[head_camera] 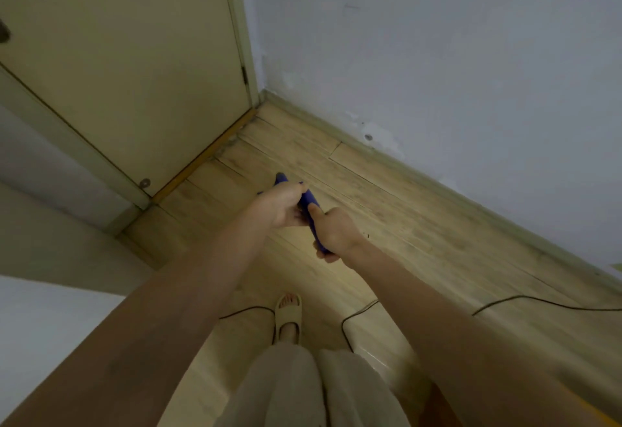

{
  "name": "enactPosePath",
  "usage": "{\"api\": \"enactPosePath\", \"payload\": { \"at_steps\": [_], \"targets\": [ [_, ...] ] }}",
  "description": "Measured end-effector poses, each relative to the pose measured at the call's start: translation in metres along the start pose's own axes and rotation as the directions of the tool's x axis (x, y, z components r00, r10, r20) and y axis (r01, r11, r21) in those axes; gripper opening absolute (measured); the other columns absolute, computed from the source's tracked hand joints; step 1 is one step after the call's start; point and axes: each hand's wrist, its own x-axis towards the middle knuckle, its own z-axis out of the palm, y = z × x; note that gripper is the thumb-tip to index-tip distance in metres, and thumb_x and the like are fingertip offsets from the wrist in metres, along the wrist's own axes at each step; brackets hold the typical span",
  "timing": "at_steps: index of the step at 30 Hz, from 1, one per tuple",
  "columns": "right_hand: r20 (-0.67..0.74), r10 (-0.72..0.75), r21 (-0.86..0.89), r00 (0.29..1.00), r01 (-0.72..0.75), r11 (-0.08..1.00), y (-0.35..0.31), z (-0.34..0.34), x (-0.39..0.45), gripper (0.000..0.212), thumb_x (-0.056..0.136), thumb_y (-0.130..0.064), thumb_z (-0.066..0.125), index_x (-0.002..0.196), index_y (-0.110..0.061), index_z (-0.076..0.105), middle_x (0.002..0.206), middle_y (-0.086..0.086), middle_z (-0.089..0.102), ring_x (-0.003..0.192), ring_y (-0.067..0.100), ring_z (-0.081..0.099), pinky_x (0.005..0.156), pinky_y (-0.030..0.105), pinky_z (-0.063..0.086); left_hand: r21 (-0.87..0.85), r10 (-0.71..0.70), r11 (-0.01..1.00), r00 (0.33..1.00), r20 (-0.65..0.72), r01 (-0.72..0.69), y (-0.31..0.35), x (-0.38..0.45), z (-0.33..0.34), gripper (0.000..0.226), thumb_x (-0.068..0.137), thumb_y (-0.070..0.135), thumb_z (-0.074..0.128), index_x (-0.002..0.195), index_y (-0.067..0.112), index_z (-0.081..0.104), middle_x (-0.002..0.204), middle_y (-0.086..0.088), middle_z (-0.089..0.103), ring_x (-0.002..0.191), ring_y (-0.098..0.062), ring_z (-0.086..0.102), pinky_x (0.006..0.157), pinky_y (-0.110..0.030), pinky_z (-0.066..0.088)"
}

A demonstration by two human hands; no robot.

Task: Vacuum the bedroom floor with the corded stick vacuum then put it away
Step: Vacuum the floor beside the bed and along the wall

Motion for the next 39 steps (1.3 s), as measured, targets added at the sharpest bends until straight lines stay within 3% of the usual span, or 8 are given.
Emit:
{"api": "enactPosePath", "payload": {
  "at_steps": [3, 8, 17, 23, 29, 39],
  "targets": [
    [0.002, -0.026, -0.072, 1.000, 0.027, 0.997, 0.014, -0.009, -0.012, 0.046, 0.104, -0.041, 0.031, 0.085, -0.005, 0.052, 0.061, 0.009, 0.057, 0.040, 0.014, 0.051, 0.036, 0.019, 0.039, -0.031, -0.037, 0.999, 0.998, 0.050, 0.039, -0.009, -0.010, 0.008, 0.043, 0.103, 0.023, 0.043, 0.138, -0.001, 0.036, 0.135, -0.024, 0.052, 0.122, -0.033, 0.054, 0.078, -0.042, 0.048],
    [-0.006, -0.038, -0.162, 0.999, 0.037, 0.986, 0.030, -0.020, -0.001, 0.043, 0.103, -0.043, 0.030, 0.084, -0.011, 0.051, 0.063, 0.006, 0.057, 0.040, 0.012, 0.050, 0.039, 0.022, 0.040, -0.107, -0.047, 0.993, 0.997, 0.066, 0.054, -0.012, -0.003, 0.024, 0.040, 0.103, 0.019, 0.041, 0.139, 0.003, 0.035, 0.133, -0.025, 0.052, 0.120, -0.037, 0.054, 0.082, -0.047, 0.047],
    [-0.022, 0.005, -0.200, 1.000, -0.009, 0.980, -0.009, -0.034, 0.090, 0.048, 0.103, -0.047, 0.029, 0.092, -0.007, 0.053, 0.067, 0.007, 0.058, 0.043, 0.014, 0.052, 0.043, 0.024, 0.042, -0.187, -0.074, 0.979, 0.997, 0.024, 0.077, 0.052, 0.070, 0.021, 0.041, 0.100, 0.017, 0.046, 0.137, 0.003, 0.036, 0.134, -0.023, 0.051, 0.120, -0.038, 0.052, 0.090, -0.052, 0.048],
    [0.010, -0.006, -0.216, 1.000, 0.008, 0.976, -0.063, -0.032, 0.167, 0.050, 0.102, -0.049, 0.028, 0.096, -0.006, 0.054, 0.069, 0.007, 0.059, 0.044, 0.014, 0.053, 0.043, 0.024, 0.043, -0.220, -0.016, 0.975, 1.000, 0.006, 0.017, 0.116, 0.124, -0.007, 0.040, 0.103, 0.018, 0.041, 0.139, 0.001, 0.034, 0.134, -0.022, 0.049, 0.116, -0.037, 0.053, 0.071, -0.045, 0.048],
    [-0.003, -0.017, -0.196, 1.000, 0.017, 0.981, -0.099, -0.031, 0.228, 0.045, 0.102, -0.048, 0.030, 0.078, -0.015, 0.046, 0.066, 0.006, 0.057, 0.044, 0.016, 0.052, 0.048, 0.027, 0.046, -0.231, 0.005, 0.973, 1.000, 0.001, -0.005, 0.163, 0.164, -0.024, 0.025, 0.103, 0.017, 0.041, 0.124, 0.004, 0.039, 0.121, -0.021, 0.050, 0.109, -0.037, 0.053, 0.082, -0.045, 0.047],
    [0.009, 0.037, -0.110, 0.999, -0.035, 0.993, -0.107, -0.015, 0.261, 0.045, 0.102, -0.050, 0.029, 0.100, -0.010, 0.051, 0.072, 0.004, 0.056, 0.050, 0.014, 0.054, 0.043, 0.021, 0.043, -0.194, -0.036, 0.981, 0.998, -0.060, 0.023, 0.181, 0.201, -0.038, 0.042, 0.102, 0.022, 0.044, 0.140, 0.005, 0.036, 0.133, -0.019, 0.051, 0.114, -0.035, 0.054, 0.077, -0.044, 0.049]
  ]
}}
